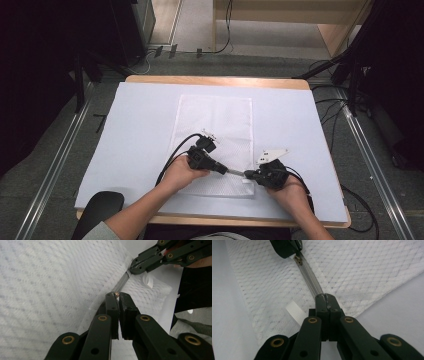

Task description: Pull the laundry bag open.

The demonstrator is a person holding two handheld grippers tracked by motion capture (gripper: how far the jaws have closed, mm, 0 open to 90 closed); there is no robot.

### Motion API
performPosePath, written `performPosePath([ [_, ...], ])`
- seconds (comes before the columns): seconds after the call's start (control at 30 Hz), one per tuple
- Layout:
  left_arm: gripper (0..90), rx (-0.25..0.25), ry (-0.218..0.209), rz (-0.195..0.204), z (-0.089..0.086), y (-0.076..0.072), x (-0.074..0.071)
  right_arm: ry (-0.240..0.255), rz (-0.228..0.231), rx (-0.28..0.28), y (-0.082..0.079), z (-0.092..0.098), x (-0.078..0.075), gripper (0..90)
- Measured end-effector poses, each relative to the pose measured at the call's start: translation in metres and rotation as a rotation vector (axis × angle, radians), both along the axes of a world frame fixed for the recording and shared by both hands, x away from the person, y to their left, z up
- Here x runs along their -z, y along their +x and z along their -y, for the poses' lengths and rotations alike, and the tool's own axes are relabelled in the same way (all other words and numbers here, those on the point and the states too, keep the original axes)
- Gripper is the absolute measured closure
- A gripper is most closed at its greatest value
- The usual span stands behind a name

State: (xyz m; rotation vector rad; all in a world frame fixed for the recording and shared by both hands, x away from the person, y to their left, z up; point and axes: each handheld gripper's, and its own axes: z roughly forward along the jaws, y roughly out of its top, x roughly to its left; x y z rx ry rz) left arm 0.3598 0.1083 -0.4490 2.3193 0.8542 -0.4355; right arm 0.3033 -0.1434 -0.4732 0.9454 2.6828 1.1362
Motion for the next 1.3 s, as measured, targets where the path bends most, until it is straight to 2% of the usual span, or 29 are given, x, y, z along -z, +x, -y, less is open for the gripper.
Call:
performPosePath([
  [0.03,88.1,0.006,-0.009,-0.011,-0.001,0.000,0.000,0.003,-0.002,0.000,0.000,0.000,0.000,90.0],
  [0.1,88.2,0.010,0.002,0.001,-0.002,-0.001,-0.002,0.005,0.000,-0.007,0.001,0.001,0.000,90.0],
  [0.3,88.1,0.009,0.000,-0.004,-0.011,0.000,-0.008,0.006,-0.006,-0.013,0.002,0.001,0.000,90.0],
  [0.4,88.1,0.006,0.010,-0.004,-0.014,0.000,-0.008,0.009,-0.010,-0.013,0.002,0.001,0.000,90.0],
  [0.97,88.1,-0.010,-0.002,-0.030,-0.033,0.002,-0.010,0.017,-0.025,-0.019,0.004,0.002,0.001,90.0],
  [1.07,88.1,-0.010,0.010,-0.021,-0.035,0.002,-0.011,0.015,-0.026,-0.020,0.004,0.002,0.000,90.0],
  [1.3,88.1,-0.020,-0.004,-0.025,-0.043,0.001,-0.012,0.016,-0.027,-0.020,0.005,0.002,0.000,90.0],
])
